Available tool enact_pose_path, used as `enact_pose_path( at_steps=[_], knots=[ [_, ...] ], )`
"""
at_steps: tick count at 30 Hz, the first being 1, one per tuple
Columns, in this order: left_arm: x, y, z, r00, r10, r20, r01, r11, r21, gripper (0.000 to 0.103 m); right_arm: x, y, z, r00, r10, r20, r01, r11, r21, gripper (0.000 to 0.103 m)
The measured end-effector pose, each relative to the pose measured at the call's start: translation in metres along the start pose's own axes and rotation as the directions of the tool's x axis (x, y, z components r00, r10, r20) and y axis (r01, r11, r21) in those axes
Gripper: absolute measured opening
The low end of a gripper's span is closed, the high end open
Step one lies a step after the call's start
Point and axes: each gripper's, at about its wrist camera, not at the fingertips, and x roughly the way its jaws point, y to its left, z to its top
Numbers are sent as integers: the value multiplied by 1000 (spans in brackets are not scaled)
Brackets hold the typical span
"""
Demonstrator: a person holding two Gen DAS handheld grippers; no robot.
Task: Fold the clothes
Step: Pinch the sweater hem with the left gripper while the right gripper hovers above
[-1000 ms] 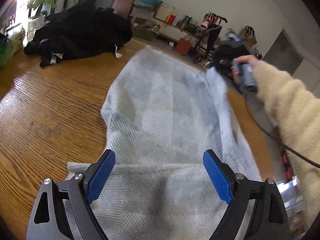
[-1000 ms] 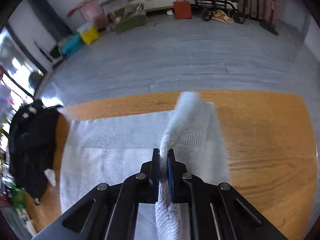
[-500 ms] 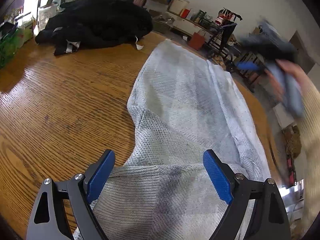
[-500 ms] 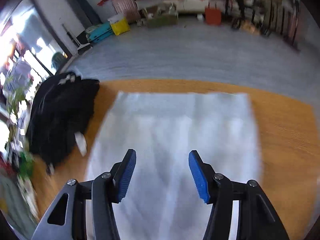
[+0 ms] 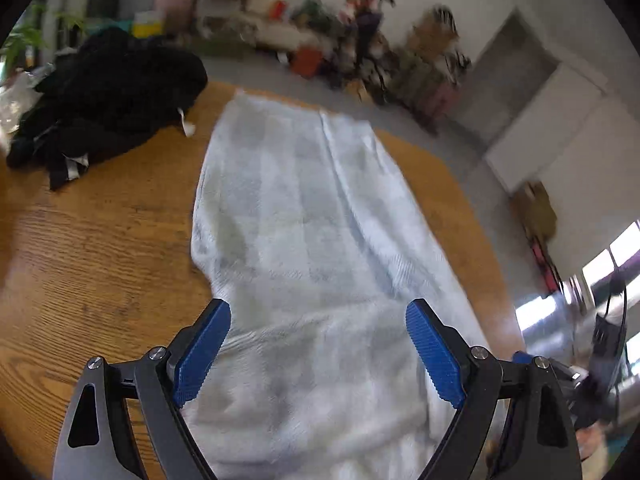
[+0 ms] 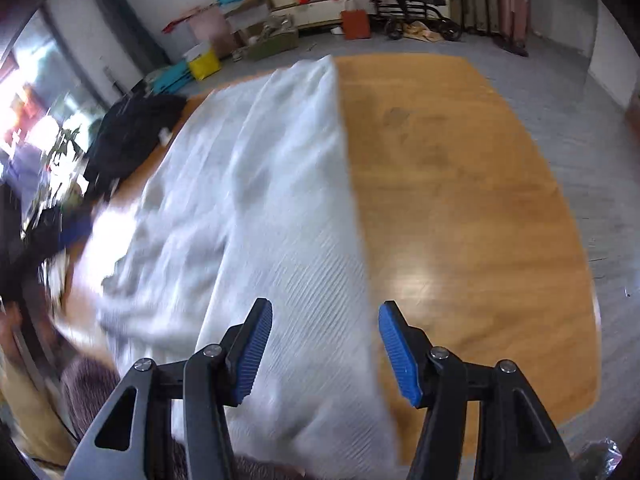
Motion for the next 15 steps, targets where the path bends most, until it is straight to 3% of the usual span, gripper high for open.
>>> enact_pose_path(
  at_steps=[2,4,6,9,13,15],
  knots=[
    [2,18,3,999,-6,-53,5,1000,-15,90,2,35,-27,1000,12,15,-10,995,-97,60],
    [1,37,4,997,47,-69,-49,998,-25,90,4,81,-48,998,-10,69,25,974,-225,60],
    [1,52,2,996,42,-84,-45,998,-41,90,7,122,-63,994,-2,114,39,945,-324,59],
    [8,67,-5,991,0,-137,-10,997,-71,90,13,168,-77,991,88,100,-43,922,-384,59],
    [25,79,-22,975,-24,-220,1,995,-102,89,21,199,-94,990,102,96,-45,882,-468,59],
    [31,80,-30,969,-47,-241,19,993,-117,89,23,201,-92,990,106,98,-48,881,-470,59]
  ],
)
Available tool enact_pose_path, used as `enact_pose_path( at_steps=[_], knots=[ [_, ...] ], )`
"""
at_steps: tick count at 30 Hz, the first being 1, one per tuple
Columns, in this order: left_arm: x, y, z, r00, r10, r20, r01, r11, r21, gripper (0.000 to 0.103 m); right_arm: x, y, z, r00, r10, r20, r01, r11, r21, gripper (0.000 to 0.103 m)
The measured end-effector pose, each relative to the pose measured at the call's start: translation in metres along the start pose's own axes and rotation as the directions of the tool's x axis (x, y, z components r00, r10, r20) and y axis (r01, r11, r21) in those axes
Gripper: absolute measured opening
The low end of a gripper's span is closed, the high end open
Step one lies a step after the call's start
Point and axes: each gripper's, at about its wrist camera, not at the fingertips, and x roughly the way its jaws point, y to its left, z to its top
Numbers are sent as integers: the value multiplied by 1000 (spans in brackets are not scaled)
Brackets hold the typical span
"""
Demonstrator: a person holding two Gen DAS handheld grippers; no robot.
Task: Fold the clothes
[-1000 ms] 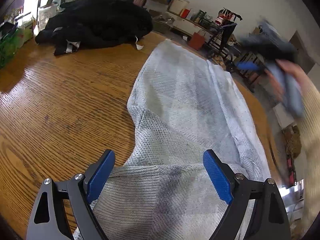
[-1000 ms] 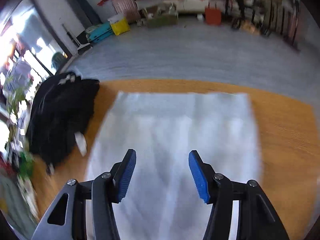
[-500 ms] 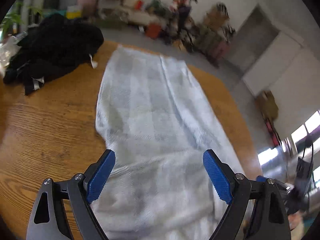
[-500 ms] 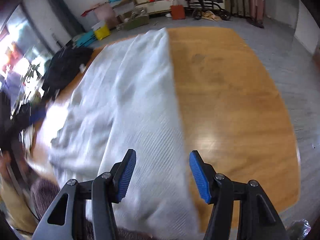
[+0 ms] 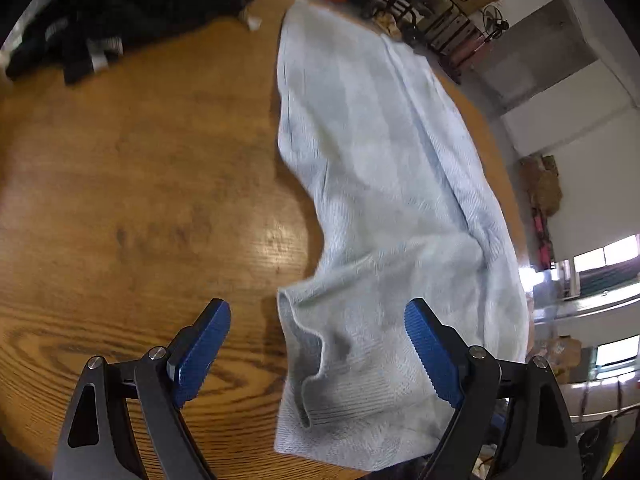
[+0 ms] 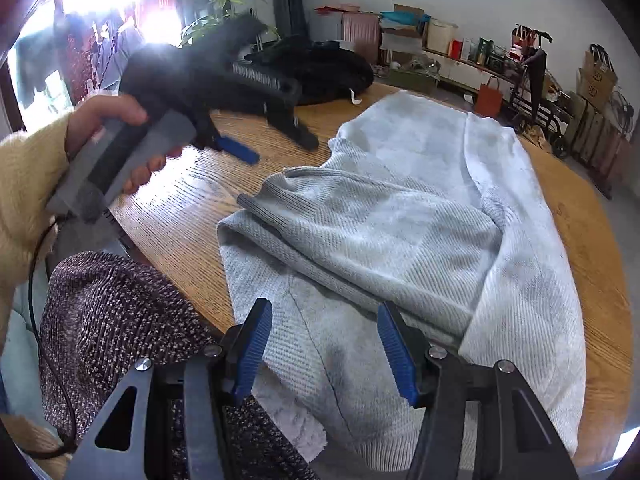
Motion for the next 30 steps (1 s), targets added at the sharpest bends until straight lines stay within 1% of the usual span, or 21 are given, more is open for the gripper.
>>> enact_pose_path(
  at_steps=[3,5,6,7,8,10,11,12,13,14,15,17,20,21,23,25,28,30],
  knots=[
    [9,-3,-9,999,9,-38,-9,1000,5,88,2,-6,2,1000,-9,13,9,1000,12,59],
    [13,-9,-11,999,23,-46,-22,1000,17,85,3,-11,3,1000,-10,19,9,1000,29,59],
    [14,-9,-11,999,20,-50,-20,1000,9,78,4,-14,3,1000,-10,22,9,999,37,59],
    [16,-11,-10,998,3,-61,-3,1000,-4,61,5,-15,4,1000,-13,19,12,999,43,59],
    [18,-13,-10,997,-12,-74,11,1000,-9,53,5,-17,5,1000,-16,16,15,999,50,59],
    [21,-17,-10,996,46,-77,-45,999,14,31,3,-19,6,1000,-15,23,14,999,51,59],
    [23,-18,-10,995,73,-74,-71,997,24,27,3,-20,7,1000,-15,26,14,999,52,59],
    [22,-16,-10,995,60,-75,-60,998,3,21,2,-21,7,999,-15,30,13,999,53,60],
    [19,-13,-9,997,26,-72,-28,999,-26,18,0,-20,8,999,-16,39,15,999,47,66],
    [17,-9,-9,997,-8,-71,4,999,-49,17,-2,-18,8,998,-23,53,21,999,40,75],
    [15,-5,-10,997,-42,-69,37,997,-71,17,-4,-14,8,997,-34,75,32,999,34,90],
    [12,2,-11,991,-115,-64,108,988,-112,16,-7,-4,8,994,-34,106,33,999,7,90],
    [7,0,-13,980,-192,-58,184,975,-127,16,0,13,13,994,-48,100,52,998,-46,90],
    [7,-4,-13,973,-224,-58,215,967,-133,16,3,18,15,995,-53,88,58,997,-56,90],
    [8,-13,-14,966,-250,-61,242,963,-119,16,11,24,19,997,-40,70,44,997,-64,90],
    [12,-19,-13,968,-242,-72,234,967,-104,16,16,24,23,998,-15,56,19,998,-57,90],
    [15,-22,-8,961,-262,-84,250,959,-131,16,21,20,29,999,-4,49,5,1000,-30,90],
    [19,-24,-6,958,-271,-90,257,955,-146,16,25,12,36,999,6,39,-7,1000,13,91]
  ],
)
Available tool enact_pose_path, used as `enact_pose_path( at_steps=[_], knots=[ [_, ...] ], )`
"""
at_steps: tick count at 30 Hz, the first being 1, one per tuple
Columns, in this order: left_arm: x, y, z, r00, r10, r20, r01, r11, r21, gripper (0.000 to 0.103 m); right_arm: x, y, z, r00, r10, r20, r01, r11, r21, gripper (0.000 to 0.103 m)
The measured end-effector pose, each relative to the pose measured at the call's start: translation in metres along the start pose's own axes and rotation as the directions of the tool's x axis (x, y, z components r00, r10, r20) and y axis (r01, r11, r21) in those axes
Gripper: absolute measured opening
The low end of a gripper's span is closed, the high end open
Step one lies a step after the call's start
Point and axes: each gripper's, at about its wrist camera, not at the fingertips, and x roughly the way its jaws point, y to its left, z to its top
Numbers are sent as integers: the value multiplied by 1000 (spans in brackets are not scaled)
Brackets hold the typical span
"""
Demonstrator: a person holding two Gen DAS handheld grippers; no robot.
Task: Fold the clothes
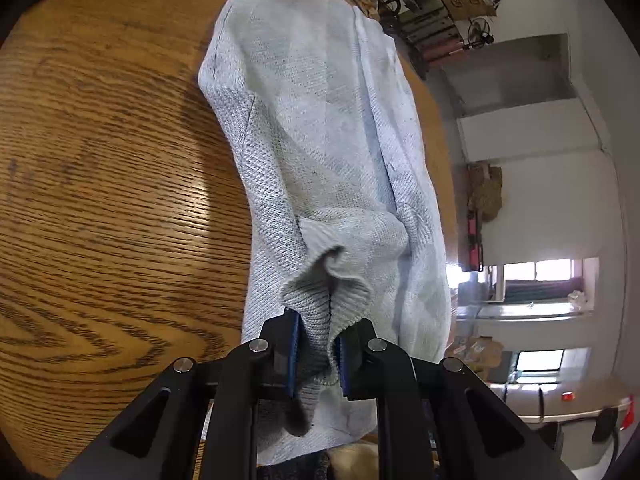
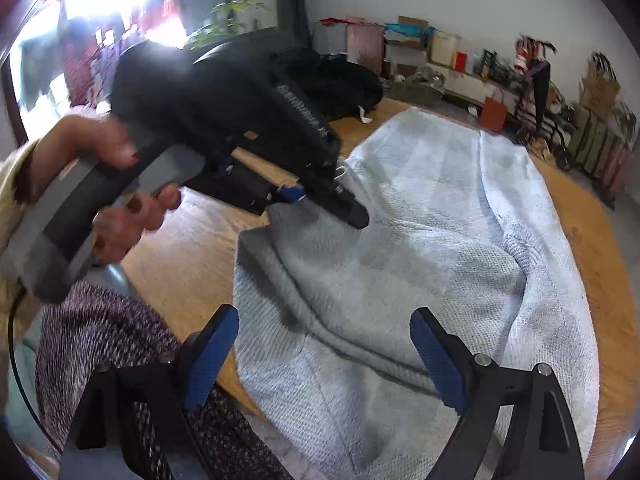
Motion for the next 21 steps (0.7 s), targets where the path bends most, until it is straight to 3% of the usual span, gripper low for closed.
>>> enact_pose_path(
  at_steps=[2,4,5,8,10,16,18,21],
  knots=[
    [7,-4,2,1000,-12,-10,12,1000,-13,16,9,-11,9,996,83,-36,-79,993,89,92],
    [6,-8,2,999,-29,-25,29,999,-22,16,17,-22,15,979,197,-58,-181,961,210,92],
    [9,-10,3,999,-39,-32,38,999,-27,16,18,-27,17,976,213,-48,-192,943,272,92],
    [14,-13,8,996,-67,-56,64,997,-52,16,15,-23,20,997,66,-37,-56,972,227,92],
    [20,-16,12,995,-74,-74,69,995,-67,16,17,-16,19,999,-3,-54,12,985,173,92],
    [41,-19,27,982,-121,-143,101,985,-141,16,27,-2,13,997,-19,-72,28,991,130,92],
    [47,-23,32,979,-115,-167,92,986,-142,16,26,2,12,997,-55,-61,60,994,95,92],
    [56,-30,37,975,-107,-195,82,988,-129,16,29,2,13,982,-174,-68,178,982,55,92]
  ],
)
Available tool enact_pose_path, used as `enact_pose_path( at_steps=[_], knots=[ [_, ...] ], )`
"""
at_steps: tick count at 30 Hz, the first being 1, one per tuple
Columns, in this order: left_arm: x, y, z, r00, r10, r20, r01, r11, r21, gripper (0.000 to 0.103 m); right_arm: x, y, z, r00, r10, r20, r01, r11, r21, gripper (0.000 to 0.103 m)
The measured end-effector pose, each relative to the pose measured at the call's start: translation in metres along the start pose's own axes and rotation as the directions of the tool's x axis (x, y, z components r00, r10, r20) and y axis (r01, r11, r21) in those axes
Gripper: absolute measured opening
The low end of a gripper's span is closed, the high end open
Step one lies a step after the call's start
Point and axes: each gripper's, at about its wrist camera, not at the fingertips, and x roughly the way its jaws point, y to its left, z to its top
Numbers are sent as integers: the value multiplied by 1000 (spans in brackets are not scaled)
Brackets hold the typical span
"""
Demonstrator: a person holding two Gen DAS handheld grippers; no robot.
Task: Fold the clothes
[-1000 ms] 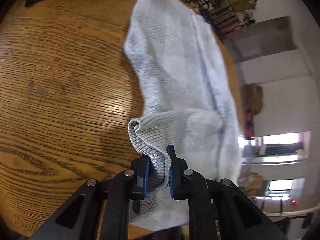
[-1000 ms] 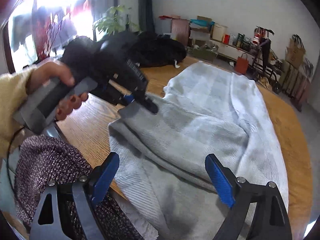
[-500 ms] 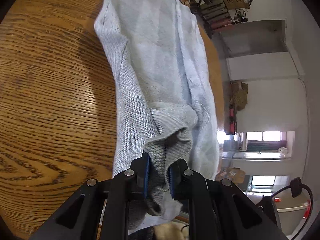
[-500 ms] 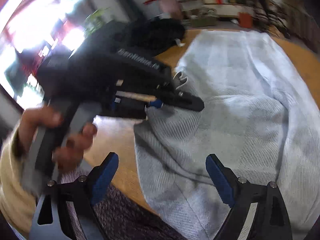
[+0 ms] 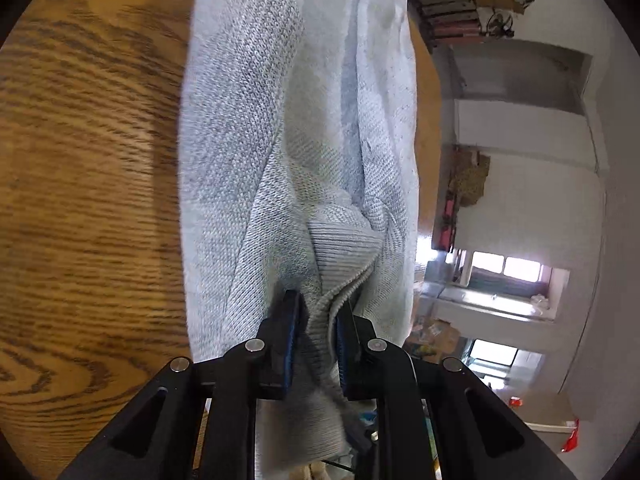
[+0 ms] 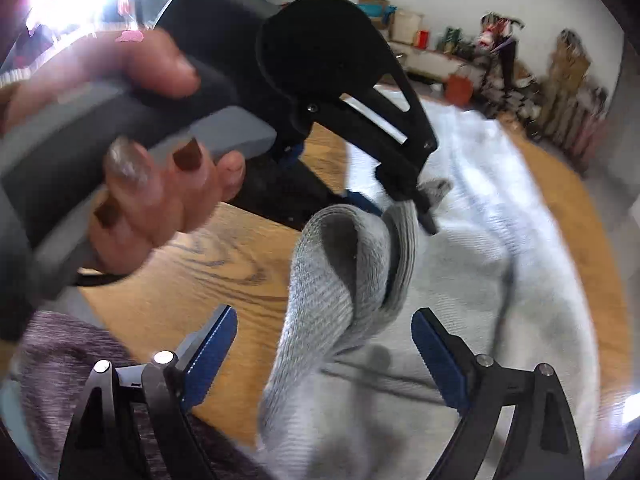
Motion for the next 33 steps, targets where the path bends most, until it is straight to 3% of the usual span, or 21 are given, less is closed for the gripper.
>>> enact_pose_path(
  at_steps=[6,9,12,14,15,16,18,20,22,24,26,30,32,33],
  knots=[
    [6,-11,5,998,59,-23,-58,997,49,16,20,-22,7,997,-39,-63,45,995,93,92],
    [11,-23,7,993,116,-26,-113,989,93,16,27,-37,13,996,52,-71,-40,985,171,88],
    [9,-31,10,988,156,-17,-153,980,127,16,35,-51,16,988,146,-48,-131,963,235,41],
    [-10,-23,19,991,133,11,-133,987,87,23,38,-60,17,980,199,-31,-184,948,261,37],
    [-23,-17,23,992,120,39,-122,991,57,33,38,-64,16,976,216,-23,-203,942,269,34],
    [-36,-12,28,992,108,66,-110,994,27,52,38,-69,14,971,239,-15,-224,931,287,33],
    [-65,-5,42,973,164,164,-159,986,-43,85,38,-79,9,959,282,1,-267,908,324,31],
    [-88,-3,57,949,210,235,-193,977,-92,85,39,-90,7,948,319,14,-303,885,354,30],
    [-100,-7,75,916,293,276,-273,956,-110,85,38,-94,7,942,334,24,-320,879,354,29],
    [-104,-15,94,865,400,302,-384,916,-113,85,34,-97,7,941,337,39,-327,873,362,27],
    [-96,-26,114,833,466,298,-462,883,-88,85,30,-96,10,937,346,56,-342,870,356,26],
    [-82,-25,160,821,499,278,-488,865,-115,83,24,-96,11,928,365,80,-367,855,365,24],
    [-72,-27,179,789,543,288,-538,837,-106,83,21,-100,6,920,382,93,-387,839,383,24],
    [-66,-30,188,765,576,288,-575,812,-97,82,21,-102,5,916,388,98,-395,832,390,23]
  ],
)
